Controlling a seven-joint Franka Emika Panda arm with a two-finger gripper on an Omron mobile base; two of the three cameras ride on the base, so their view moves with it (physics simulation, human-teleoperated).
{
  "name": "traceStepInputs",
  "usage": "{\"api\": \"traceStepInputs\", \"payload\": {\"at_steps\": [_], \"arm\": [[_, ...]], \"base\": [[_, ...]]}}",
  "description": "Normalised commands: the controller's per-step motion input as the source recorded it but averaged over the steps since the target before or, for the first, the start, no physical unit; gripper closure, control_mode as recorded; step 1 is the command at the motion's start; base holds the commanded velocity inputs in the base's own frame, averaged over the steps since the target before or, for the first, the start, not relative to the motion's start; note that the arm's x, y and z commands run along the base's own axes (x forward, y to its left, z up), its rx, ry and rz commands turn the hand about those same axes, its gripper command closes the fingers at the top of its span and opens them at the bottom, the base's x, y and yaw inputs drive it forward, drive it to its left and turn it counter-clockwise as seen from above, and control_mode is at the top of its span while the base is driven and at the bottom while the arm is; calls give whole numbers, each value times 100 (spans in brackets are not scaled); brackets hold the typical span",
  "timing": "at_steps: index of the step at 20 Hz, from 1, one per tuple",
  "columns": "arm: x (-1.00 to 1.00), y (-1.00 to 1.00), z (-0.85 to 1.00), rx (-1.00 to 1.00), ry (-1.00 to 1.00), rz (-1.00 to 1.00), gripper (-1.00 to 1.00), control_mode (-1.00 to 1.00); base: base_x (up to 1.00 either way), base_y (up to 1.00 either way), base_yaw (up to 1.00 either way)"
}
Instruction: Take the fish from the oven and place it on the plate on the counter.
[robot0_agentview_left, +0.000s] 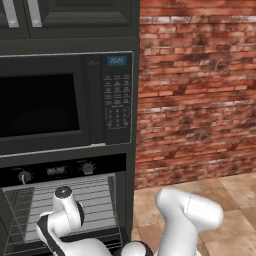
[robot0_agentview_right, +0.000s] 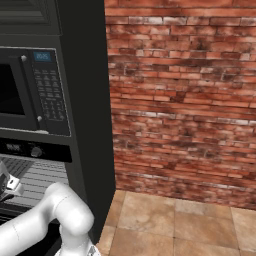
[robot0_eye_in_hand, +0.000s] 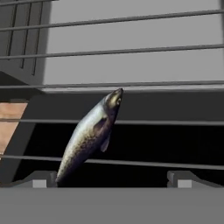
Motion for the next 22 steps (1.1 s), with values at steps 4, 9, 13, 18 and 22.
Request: {"api": "traceStepInputs", "payload": {"at_steps": [4,9,13,18,22], "arm": [[15,20,-20,0,0,0,-100,-100],[20,29,-20,0,0,0,-100,-100],[24,31,-16,0,0,0,-100,-100],[23,20,-14,0,0,0,-100,-100],[-1,1,-14,0,3,0,-100,-100]], "base": [[0,0,0],[0,0,0],[0,0,0],[0,0,0],[0,0,0]]}}
